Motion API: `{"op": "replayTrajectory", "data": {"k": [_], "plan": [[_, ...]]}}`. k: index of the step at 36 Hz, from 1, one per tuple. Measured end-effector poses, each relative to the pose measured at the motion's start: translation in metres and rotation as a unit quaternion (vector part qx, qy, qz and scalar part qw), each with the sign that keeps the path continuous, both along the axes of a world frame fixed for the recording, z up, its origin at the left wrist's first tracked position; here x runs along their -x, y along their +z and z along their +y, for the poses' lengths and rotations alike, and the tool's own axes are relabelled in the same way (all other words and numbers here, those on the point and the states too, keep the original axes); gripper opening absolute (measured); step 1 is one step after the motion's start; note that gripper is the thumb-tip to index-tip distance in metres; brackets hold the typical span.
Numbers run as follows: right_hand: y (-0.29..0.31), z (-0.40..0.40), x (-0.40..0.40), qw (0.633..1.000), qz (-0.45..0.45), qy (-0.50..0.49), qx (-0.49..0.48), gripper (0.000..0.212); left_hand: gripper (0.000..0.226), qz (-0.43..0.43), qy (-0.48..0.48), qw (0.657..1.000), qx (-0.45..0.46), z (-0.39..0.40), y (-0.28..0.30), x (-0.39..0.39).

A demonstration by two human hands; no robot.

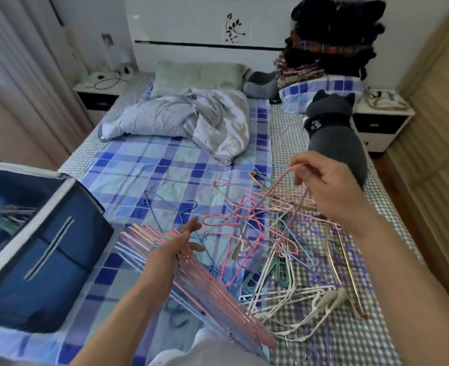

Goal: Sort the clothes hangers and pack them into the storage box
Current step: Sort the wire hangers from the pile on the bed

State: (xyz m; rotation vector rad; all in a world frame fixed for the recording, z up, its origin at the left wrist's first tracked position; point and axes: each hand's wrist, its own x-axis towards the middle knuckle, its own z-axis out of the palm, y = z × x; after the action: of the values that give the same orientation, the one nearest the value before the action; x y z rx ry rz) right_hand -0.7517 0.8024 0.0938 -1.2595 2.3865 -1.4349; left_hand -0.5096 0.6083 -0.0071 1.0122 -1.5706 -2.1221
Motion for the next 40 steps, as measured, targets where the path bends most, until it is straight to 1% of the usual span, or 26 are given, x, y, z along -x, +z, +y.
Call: {"op": "replayTrajectory", "data": {"k": [3,7,10,13,15,17,20,22,23,24,25,26,27,28,29,30,31,32,33,34,35,36,38,40], "plan": [[0.014,-0.011,0.005,0.999,0.000,0.037,0.010,0.020,0.037,0.015,0.008,1.000,-0.007,-0.004,0.004,0.001],[0.028,-0.027,0.006,0.997,-0.006,0.072,0.021,0.021,0.030,0.040,0.012,0.997,-0.071,-0.007,0.009,-0.005],[0.031,-0.036,0.012,0.997,-0.017,0.077,0.010,0.021,0.043,0.059,0.023,0.989,-0.133,-0.006,0.004,-0.009],[0.035,-0.039,0.017,0.997,-0.037,0.065,0.019,0.021,0.027,0.040,0.031,0.992,-0.112,0.000,0.004,-0.010],[0.036,-0.043,0.021,0.996,-0.058,0.055,0.029,0.019,0.033,0.017,0.023,0.996,-0.089,0.004,0.004,-0.012],[0.033,-0.049,0.026,0.996,-0.072,0.041,0.026,0.017,0.035,0.000,-0.009,0.998,-0.063,0.008,0.008,-0.016],[0.023,-0.063,0.033,0.996,-0.077,0.035,0.007,0.017,0.027,0.007,-0.060,0.997,-0.038,0.012,0.011,-0.022],[0.014,-0.076,0.037,0.995,-0.098,0.028,0.006,0.020,0.036,0.021,-0.070,0.997,-0.005,0.016,0.009,-0.024],[0.005,-0.085,0.040,0.995,-0.095,0.012,-0.011,0.024,0.039,0.030,-0.070,0.997,0.006,0.019,0.009,-0.025],[-0.005,-0.094,0.043,0.996,-0.071,-0.013,-0.054,0.034,0.040,0.036,-0.071,0.997,0.013,0.021,0.009,-0.024],[-0.019,-0.102,0.045,0.991,-0.029,-0.047,-0.120,0.047,0.036,0.040,-0.074,0.996,0.016,0.024,0.010,-0.023],[-0.032,-0.108,0.040,0.979,0.005,-0.081,-0.186,0.059,0.032,0.037,-0.077,0.996,0.013,0.027,0.011,-0.021],[-0.047,-0.112,0.031,0.968,0.021,-0.096,-0.232,0.064,0.029,0.032,-0.081,0.996,0.007,0.029,0.012,-0.020],[-0.060,-0.112,0.018,0.964,0.017,-0.085,-0.253,0.065,0.026,0.029,-0.085,0.996,0.004,0.031,0.014,-0.019],[-0.073,-0.110,0.002,0.966,-0.004,-0.050,-0.253,0.063,0.023,0.027,-0.090,0.996,0.005,0.032,0.014,-0.019],[-0.084,-0.104,-0.018,0.970,-0.046,-0.001,-0.240,0.057,0.022,0.023,-0.092,0.996,0.005,0.032,0.014,-0.019],[-0.097,-0.096,-0.038,0.967,-0.108,0.049,-0.224,0.051,0.021,0.021,-0.084,0.996,0.000,0.032,0.013,-0.020],[-0.108,-0.085,-0.060,0.953,-0.180,0.104,-0.220,0.046,0.020,0.023,-0.067,0.997,-0.011,0.032,0.012,-0.021],[-0.121,-0.074,-0.080,0.930,-0.243,0.155,-0.228,0.043,0.019,0.027,-0.051,0.998,-0.027,0.032,0.009,-0.023],[-0.131,-0.062,-0.098,0.910,-0.280,0.199,-0.233,0.041,0.020,0.030,-0.033,0.998,-0.047,0.032,0.007,-0.022],[-0.146,-0.052,-0.115,0.899,-0.290,0.228,-0.236,0.039,0.025,0.028,-0.014,0.997,-0.069,0.032,0.004,-0.023],[-0.157,-0.045,-0.130,0.897,-0.294,0.237,-0.230,0.036,0.030,0.023,0.004,0.996,-0.087,0.032,0.002,-0.022],[-0.174,-0.039,-0.147,0.912,-0.291,0.200,-0.210,0.029,0.034,0.004,0.030,0.995,-0.097,0.034,-0.002,-0.022],[-0.186,-0.036,-0.151,0.930,-0.261,0.160,-0.204,0.030,0.034,-0.017,0.040,0.996,-0.075,0.034,-0.006,-0.022]]}}
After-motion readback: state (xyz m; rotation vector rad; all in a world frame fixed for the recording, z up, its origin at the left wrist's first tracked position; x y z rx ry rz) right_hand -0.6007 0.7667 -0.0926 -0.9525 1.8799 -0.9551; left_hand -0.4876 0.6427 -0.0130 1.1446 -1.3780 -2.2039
